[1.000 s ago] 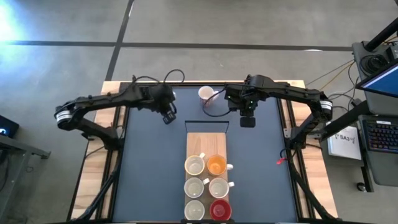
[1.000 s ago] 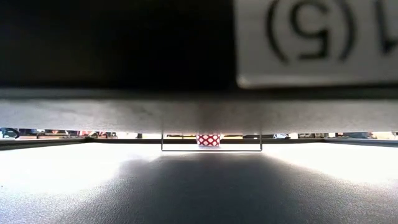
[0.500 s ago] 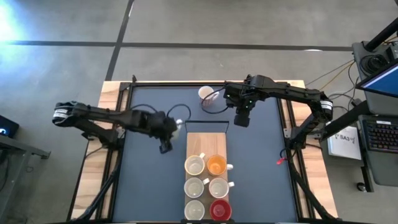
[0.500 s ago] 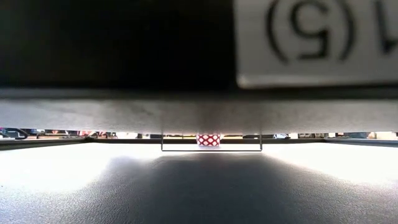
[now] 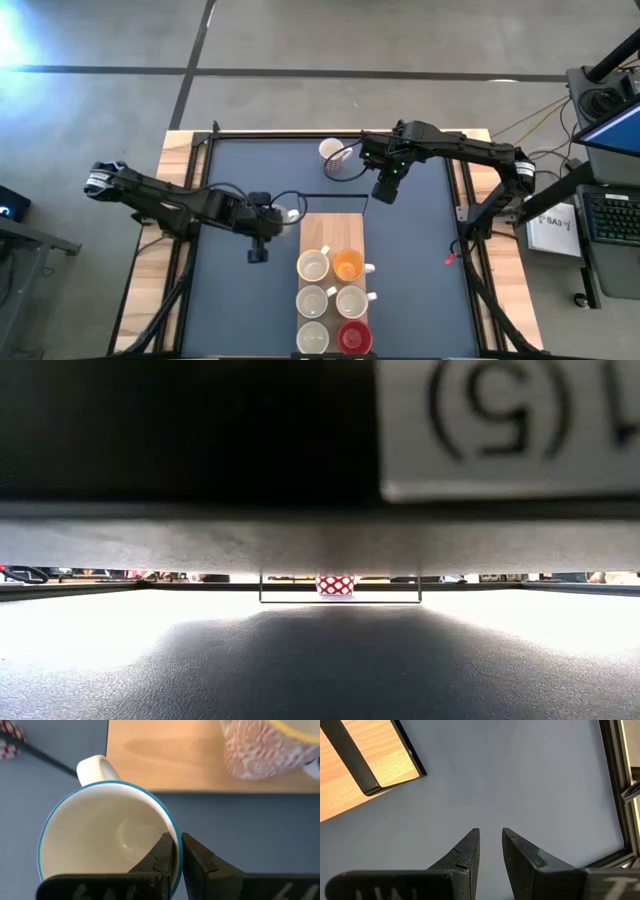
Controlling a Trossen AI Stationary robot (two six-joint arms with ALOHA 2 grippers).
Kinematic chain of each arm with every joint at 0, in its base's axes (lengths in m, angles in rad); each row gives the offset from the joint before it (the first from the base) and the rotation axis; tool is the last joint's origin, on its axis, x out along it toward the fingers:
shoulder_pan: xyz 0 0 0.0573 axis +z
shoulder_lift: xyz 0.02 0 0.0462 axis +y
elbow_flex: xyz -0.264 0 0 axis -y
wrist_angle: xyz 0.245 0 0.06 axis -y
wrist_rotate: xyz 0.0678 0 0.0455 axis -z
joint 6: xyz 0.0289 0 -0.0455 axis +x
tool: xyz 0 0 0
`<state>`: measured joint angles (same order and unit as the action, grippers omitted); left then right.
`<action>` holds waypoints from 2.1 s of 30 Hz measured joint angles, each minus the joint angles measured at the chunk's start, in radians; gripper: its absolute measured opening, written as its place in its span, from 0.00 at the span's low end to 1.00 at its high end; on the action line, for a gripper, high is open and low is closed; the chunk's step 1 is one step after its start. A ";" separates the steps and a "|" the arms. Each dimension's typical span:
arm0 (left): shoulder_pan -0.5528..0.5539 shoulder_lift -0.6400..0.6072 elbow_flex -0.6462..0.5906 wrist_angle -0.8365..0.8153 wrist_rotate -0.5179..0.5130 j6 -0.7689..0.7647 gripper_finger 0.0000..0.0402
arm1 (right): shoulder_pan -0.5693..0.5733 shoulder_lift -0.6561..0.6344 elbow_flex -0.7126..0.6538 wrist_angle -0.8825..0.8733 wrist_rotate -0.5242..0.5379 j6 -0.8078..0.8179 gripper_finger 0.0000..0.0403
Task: Place coffee mugs
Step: Put the blue and gray mug on the shelf
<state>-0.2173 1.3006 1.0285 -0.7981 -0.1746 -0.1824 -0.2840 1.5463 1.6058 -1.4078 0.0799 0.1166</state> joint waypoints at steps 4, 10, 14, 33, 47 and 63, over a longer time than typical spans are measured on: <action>0.000 0.009 0.027 0.036 -0.001 0.043 0.01 | 0.000 0.000 0.000 0.001 0.000 0.007 0.18; -0.002 0.058 0.109 0.054 -0.001 0.041 0.01 | 0.000 0.000 0.000 0.003 0.001 0.001 0.18; -0.002 0.120 0.182 0.058 -0.011 0.038 0.01 | 0.000 0.000 0.000 0.005 0.002 -0.021 0.18; 0.008 0.368 0.368 0.048 0.004 0.035 0.01 | 0.000 0.000 0.000 0.012 0.000 0.008 0.18; 0.018 0.373 0.345 0.050 0.004 0.038 0.01 | 0.000 0.000 0.000 0.100 0.000 0.056 0.18; 0.019 0.373 0.332 0.092 0.004 0.033 0.07 | 0.000 0.000 0.000 0.249 0.000 0.056 0.18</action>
<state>-0.1982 1.6741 1.3602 -0.7059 -0.1708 -0.1497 -0.2840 1.5467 1.6058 -1.1593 0.0799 0.1727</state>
